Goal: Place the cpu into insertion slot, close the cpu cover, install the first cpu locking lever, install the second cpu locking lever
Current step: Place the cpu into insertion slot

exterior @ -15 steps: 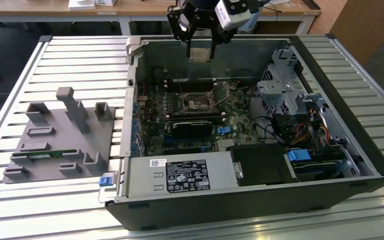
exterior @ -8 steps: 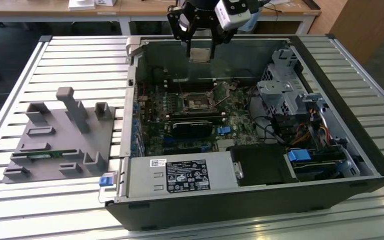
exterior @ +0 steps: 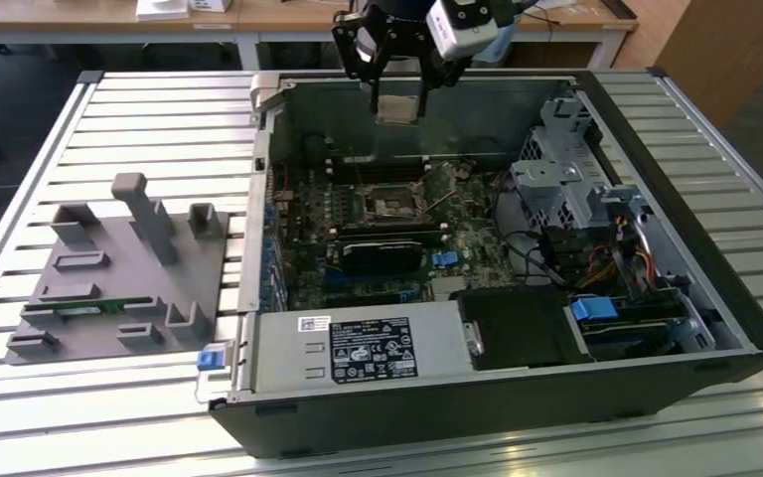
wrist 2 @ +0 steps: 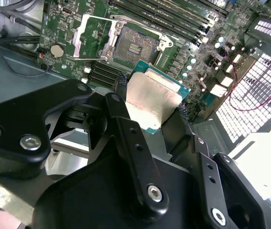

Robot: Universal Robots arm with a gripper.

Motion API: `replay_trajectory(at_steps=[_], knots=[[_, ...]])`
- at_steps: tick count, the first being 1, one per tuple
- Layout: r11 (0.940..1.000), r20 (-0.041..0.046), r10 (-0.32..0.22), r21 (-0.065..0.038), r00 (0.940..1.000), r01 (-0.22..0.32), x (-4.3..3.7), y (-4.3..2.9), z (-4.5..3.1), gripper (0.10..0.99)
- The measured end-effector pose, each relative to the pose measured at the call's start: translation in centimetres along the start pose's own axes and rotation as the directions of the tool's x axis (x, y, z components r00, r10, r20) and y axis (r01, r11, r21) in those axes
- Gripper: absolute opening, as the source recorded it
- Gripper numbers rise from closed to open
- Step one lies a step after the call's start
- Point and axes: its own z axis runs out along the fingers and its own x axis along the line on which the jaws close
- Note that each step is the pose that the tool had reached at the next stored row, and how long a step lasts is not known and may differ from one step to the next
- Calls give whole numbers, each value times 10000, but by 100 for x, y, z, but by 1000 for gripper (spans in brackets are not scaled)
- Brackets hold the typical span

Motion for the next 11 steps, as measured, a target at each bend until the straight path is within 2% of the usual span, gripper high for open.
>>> replay_trajectory(at_steps=[11], knots=[[10000, 8, 82, -2, 10000, -82, 0, 0, 0, 541]])
